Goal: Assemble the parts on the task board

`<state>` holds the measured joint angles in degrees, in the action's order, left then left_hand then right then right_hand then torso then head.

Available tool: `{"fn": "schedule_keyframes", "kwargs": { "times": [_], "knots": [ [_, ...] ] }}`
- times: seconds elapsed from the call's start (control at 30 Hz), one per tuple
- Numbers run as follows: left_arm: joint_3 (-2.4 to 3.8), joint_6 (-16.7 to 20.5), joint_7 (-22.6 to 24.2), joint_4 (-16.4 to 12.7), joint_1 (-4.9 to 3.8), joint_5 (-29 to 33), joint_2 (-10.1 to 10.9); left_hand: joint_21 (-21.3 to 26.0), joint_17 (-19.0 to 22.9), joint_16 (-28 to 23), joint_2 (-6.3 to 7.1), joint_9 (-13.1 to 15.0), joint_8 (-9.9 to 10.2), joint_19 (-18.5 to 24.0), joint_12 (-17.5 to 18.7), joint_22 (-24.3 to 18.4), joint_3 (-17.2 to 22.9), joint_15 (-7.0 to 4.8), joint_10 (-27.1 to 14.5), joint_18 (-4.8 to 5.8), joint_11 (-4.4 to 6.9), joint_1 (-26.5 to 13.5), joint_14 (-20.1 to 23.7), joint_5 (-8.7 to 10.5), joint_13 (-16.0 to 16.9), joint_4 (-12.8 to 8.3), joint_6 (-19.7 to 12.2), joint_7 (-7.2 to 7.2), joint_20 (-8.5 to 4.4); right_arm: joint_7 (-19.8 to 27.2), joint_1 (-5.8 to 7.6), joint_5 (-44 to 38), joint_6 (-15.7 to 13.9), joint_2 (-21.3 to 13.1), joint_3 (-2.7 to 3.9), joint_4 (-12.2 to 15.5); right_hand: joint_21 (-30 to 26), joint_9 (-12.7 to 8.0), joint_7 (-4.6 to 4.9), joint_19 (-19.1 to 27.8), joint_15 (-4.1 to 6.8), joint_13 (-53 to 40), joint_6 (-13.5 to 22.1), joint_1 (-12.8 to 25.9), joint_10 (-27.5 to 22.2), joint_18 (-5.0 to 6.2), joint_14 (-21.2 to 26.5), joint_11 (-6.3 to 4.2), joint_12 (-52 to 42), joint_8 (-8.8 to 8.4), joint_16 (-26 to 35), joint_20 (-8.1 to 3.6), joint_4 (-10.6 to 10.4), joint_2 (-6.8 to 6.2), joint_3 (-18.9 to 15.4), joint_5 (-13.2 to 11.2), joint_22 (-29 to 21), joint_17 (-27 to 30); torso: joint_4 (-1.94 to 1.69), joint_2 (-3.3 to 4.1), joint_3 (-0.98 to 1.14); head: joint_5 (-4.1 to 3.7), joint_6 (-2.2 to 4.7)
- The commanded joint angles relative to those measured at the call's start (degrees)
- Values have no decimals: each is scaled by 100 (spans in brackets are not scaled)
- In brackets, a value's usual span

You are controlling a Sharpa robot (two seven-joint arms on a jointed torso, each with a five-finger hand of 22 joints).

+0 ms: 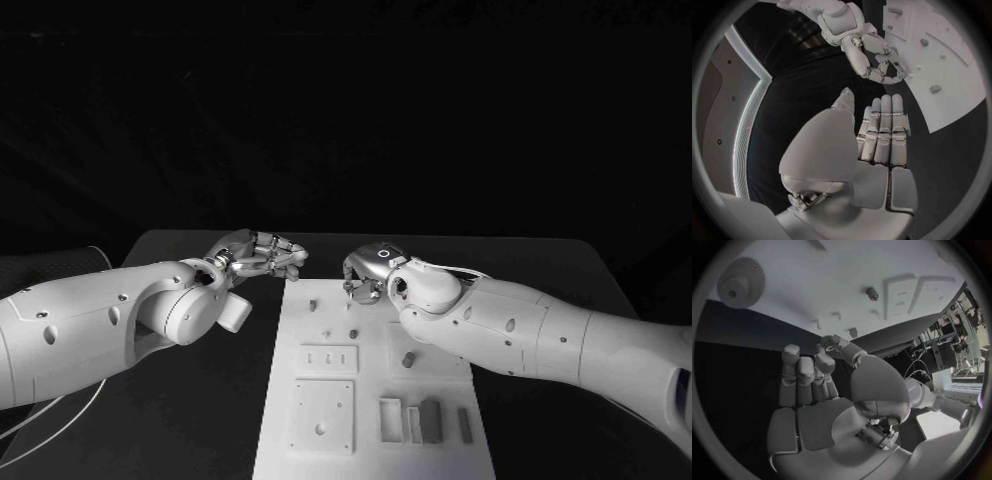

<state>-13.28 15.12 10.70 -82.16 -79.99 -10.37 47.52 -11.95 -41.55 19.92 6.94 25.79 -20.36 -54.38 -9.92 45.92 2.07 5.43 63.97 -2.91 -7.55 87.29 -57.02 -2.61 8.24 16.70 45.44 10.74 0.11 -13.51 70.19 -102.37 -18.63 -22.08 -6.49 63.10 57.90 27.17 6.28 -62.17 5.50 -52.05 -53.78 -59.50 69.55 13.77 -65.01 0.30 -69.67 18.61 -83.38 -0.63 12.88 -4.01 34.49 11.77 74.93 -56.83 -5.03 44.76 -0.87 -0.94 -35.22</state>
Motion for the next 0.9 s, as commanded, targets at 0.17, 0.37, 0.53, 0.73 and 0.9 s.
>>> {"fn": "schedule_keyframes", "kwargs": {
  "times": [0.17,0.37,0.53,0.73,0.9],
  "knots": [
    [10,-55,62,-17,-9,-16,-10,31,-12,-26,2,-3,20,-14,29,-6,34,10,15,-55,-7,-40,-28,-20,6,6,-25,32,-25,-148,-7,-179,2,75,0,-127,18,6,46,4,2,10,-33,1,44,123,-47,1,6,-14,-14,-45,-41,-57,7,34,81,11,7,8,9,21,-18],
    [11,-69,55,2,-9,-16,-45,33,-14,-29,2,-2,21,-15,32,-6,38,9,17,-55,-6,-41,-28,-20,7,5,-24,32,-26,-167,-12,-209,19,104,0,-209,19,7,46,2,1,12,-31,-4,48,123,-50,1,7,-17,-13,-47,-39,-66,10,33,80,14,11,11,11,12,-27],
    [11,-82,47,-3,-9,-16,-43,34,-17,-32,3,-3,24,-14,35,-6,39,9,18,-55,-6,-43,-28,-20,7,5,-26,32,-26,-185,-21,-229,32,98,-1,-163,19,9,47,1,0,14,-32,-7,51,123,-53,2,8,-19,-13,-49,-39,-75,11,30,79,17,25,13,11,37,-43],
    [11,-86,39,17,-9,-16,-51,36,-19,-35,4,-2,26,-14,38,-6,42,9,19,-56,-6,-41,-27,-20,8,3,-27,32,-27,-134,-33,-199,82,86,-3,-133,16,12,46,1,0,17,-35,-10,57,123,-58,2,10,-20,-13,-51,-41,-80,15,27,76,21,25,12,14,47,-60],
    [10,-91,36,44,-9,-16,-67,38,-22,-38,6,-2,28,-13,41,-6,44,9,19,-55,-6,-40,-27,-20,8,3,-28,32,-27,-94,-33,-165,129,79,-4,-126,12,13,47,2,-1,19,-36,-9,62,123,-61,2,11,-22,-13,-51,-46,-80,16,22,73,24,20,11,6,44,-78]
  ]
}}
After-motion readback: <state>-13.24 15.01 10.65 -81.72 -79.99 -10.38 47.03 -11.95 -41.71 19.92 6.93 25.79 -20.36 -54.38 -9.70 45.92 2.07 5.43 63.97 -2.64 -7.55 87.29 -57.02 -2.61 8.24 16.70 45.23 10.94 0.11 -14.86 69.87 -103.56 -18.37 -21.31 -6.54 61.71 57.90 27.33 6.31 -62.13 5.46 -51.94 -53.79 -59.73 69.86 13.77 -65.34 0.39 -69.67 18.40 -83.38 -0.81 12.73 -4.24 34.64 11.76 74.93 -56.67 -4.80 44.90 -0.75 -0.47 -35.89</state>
